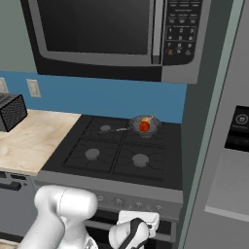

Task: Place the pan on the rear right burner on the stove. Then place the tomato and the onion in the pan and turn on the rear right burner.

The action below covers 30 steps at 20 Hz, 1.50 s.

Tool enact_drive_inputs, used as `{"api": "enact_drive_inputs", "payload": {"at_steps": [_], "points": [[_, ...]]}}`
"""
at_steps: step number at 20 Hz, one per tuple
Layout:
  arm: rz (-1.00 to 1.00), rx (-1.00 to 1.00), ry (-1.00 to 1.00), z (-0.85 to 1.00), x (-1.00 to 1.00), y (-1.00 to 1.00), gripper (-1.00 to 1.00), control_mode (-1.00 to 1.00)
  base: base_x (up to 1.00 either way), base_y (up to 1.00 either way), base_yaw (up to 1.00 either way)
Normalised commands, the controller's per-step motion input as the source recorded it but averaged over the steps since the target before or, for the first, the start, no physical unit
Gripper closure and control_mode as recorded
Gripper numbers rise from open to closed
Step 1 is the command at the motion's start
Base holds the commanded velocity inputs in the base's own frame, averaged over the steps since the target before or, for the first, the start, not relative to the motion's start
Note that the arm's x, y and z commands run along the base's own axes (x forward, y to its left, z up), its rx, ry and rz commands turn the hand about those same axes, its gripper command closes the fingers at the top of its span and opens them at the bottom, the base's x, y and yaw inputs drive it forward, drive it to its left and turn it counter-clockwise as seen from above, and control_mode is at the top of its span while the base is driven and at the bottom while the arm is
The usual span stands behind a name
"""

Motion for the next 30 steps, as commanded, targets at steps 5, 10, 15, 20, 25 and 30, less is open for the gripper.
{"api": "enact_drive_inputs", "payload": {"at_steps": [5,10,15,20,25,30], "points": [[0.00,0.00,0.00,0.00,0.01,0.00,1.00,-1.00,0.00,0.00,0.00],[0.00,0.00,0.00,0.03,0.00,0.10,1.00,-1.00,0.00,0.00,0.00],[0.00,-0.03,-0.03,0.08,0.01,0.16,1.00,-1.00,0.00,0.00,0.00],[0.00,-0.15,-0.08,0.17,0.11,0.08,1.00,-1.00,0.00,0.00,0.00],[0.04,-0.23,-0.13,0.26,0.21,0.00,1.00,-1.00,0.00,0.00,0.00],[0.04,-0.32,-0.15,0.32,0.23,0.10,1.00,-1.00,0.00,0.00,0.00]]}}
